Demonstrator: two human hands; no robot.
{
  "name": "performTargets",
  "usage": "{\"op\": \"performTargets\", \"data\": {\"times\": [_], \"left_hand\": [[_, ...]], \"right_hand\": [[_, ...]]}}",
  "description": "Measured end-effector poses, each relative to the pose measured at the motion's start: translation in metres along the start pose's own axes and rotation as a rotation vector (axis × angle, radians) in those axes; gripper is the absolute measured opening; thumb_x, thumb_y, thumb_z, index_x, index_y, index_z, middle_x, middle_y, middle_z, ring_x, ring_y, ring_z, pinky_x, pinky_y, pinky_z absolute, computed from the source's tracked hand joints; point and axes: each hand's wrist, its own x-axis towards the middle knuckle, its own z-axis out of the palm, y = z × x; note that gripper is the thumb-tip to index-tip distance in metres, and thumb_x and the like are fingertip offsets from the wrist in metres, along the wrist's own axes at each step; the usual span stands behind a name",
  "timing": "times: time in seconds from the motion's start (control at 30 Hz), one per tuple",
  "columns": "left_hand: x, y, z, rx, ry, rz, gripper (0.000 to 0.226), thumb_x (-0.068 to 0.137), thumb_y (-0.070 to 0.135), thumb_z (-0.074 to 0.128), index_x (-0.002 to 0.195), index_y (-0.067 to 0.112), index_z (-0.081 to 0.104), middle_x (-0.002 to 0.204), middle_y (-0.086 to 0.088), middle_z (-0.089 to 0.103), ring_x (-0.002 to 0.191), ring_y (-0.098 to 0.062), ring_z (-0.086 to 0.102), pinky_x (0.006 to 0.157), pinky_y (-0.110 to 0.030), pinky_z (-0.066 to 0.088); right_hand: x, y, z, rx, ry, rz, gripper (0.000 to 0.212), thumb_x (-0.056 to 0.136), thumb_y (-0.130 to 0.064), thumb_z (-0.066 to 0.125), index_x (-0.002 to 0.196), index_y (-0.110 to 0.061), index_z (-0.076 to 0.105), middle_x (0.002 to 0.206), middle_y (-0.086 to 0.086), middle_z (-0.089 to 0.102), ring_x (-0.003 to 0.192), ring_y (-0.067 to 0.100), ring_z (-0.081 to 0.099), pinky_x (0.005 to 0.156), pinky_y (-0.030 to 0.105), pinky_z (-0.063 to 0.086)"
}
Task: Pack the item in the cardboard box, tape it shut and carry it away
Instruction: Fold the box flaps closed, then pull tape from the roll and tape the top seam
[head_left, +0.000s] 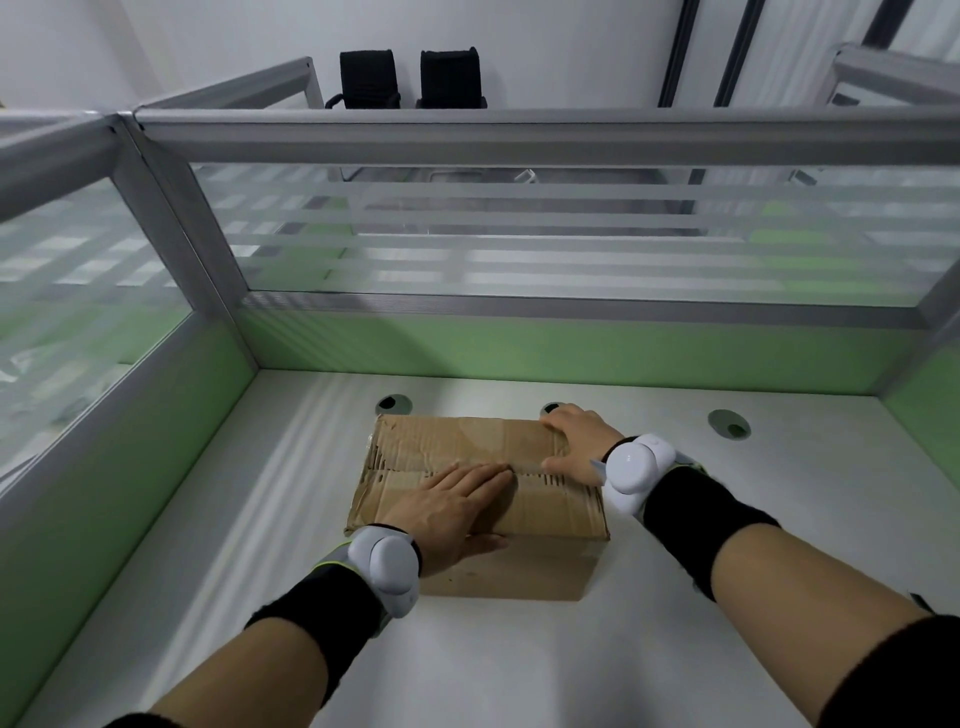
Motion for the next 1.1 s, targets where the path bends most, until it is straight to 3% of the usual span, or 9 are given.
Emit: {"op": "performTargets", "data": {"times": [0.17, 0.47, 0.7, 0.93, 1.1], "left_hand": [[0.0, -0.001, -0.001, -0.028, 0.006, -0.011, 0.082, 0.081, 0.071, 0.033, 0.146, 0.031, 0.003, 0.156, 0.009, 0.013, 0.143, -0.012, 0.013, 0.112, -0.024, -0.005], [0.004, 0.001, -0.003, -0.098, 0.065, -0.05, 0.081, 0.077, 0.076, 0.011, 0.145, 0.032, 0.011, 0.154, 0.009, 0.02, 0.141, -0.012, 0.02, 0.113, -0.025, -0.002], [0.023, 0.012, -0.026, -0.136, 0.089, -0.036, 0.058, 0.089, 0.058, 0.033, 0.141, 0.032, 0.024, 0.151, 0.008, 0.028, 0.138, -0.014, 0.025, 0.114, -0.027, 0.007], [0.07, 0.049, -0.039, -0.093, 0.112, 0.036, 0.05, 0.091, 0.044, 0.042, 0.138, 0.026, 0.035, 0.145, 0.007, 0.037, 0.134, -0.016, 0.031, 0.114, -0.029, 0.015], [0.106, 0.089, -0.042, -0.118, 0.121, 0.105, 0.052, 0.09, 0.043, 0.048, 0.137, 0.025, 0.037, 0.142, 0.005, 0.04, 0.132, -0.017, 0.032, 0.107, -0.028, 0.024]], "right_hand": [[-0.002, -0.001, -0.003, 0.033, -0.012, 0.004, 0.063, 0.086, -0.029, 0.06, 0.141, -0.011, 0.035, 0.148, 0.008, 0.034, 0.134, 0.026, 0.035, 0.109, 0.032, 0.031], [-0.01, -0.004, -0.007, 0.059, 0.02, 0.0, 0.055, 0.087, -0.023, 0.059, 0.137, -0.011, 0.041, 0.143, 0.009, 0.039, 0.131, 0.026, 0.04, 0.106, 0.03, 0.033], [-0.026, 0.007, -0.014, 0.075, 0.074, 0.055, 0.047, 0.089, -0.022, 0.056, 0.133, -0.007, 0.046, 0.143, 0.013, 0.04, 0.127, 0.032, 0.045, 0.105, 0.035, 0.038], [-0.054, 0.049, -0.022, 0.136, 0.14, 0.138, 0.055, 0.092, -0.023, 0.053, 0.143, -0.012, 0.036, 0.15, 0.007, 0.033, 0.137, 0.025, 0.036, 0.111, 0.03, 0.029], [-0.082, 0.088, -0.018, 0.212, 0.172, 0.252, 0.052, 0.091, -0.021, 0.053, 0.141, -0.013, 0.039, 0.148, 0.007, 0.037, 0.134, 0.024, 0.039, 0.11, 0.03, 0.031]]}}
